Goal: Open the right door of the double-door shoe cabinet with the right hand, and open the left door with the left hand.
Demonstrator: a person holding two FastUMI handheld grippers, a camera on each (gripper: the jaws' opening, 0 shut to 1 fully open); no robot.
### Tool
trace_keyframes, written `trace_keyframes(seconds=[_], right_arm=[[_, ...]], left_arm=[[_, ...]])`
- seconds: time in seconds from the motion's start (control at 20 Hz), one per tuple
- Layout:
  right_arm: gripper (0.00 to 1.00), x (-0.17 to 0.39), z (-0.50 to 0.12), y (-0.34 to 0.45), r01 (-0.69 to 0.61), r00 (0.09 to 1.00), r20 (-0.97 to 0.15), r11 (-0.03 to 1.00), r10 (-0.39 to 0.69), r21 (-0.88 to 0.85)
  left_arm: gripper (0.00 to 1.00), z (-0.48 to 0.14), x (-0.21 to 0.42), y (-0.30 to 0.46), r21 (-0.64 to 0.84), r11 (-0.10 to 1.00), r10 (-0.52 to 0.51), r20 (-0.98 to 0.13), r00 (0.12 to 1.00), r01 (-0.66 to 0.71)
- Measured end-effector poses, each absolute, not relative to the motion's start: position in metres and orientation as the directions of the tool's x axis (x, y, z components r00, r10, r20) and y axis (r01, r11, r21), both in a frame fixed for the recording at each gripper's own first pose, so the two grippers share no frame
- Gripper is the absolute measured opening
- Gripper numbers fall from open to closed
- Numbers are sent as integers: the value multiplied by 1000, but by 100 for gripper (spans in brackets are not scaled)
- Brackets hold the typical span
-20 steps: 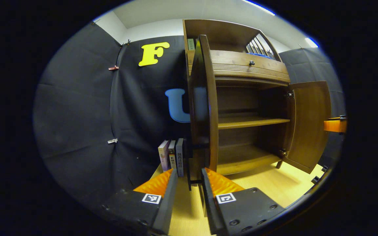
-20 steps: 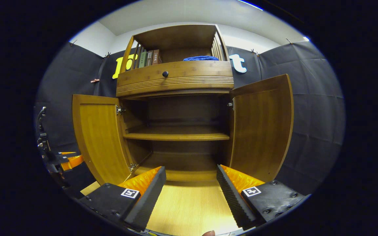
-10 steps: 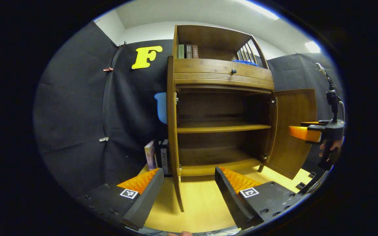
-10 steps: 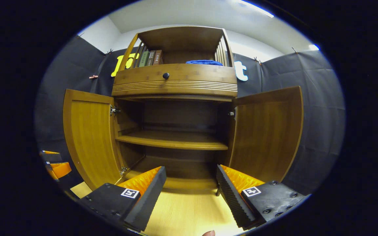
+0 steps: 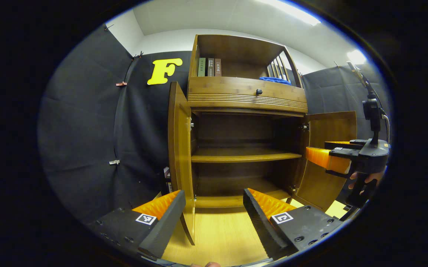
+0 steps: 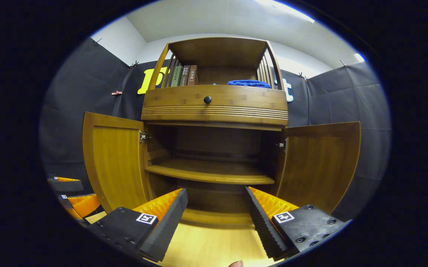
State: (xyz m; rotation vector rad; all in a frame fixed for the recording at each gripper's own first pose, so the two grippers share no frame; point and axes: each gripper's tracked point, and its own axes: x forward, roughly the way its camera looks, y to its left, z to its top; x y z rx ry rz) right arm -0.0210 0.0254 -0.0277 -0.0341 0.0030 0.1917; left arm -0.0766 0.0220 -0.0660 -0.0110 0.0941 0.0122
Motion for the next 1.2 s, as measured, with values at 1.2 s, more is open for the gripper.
trace_keyframes(seconds=[1.2], right_arm=[[97,-43,16,-61,-277,959,56,961,278,-20]], left_arm=[[97,-22,-86,-106,31,996,91,-70,993,-89]])
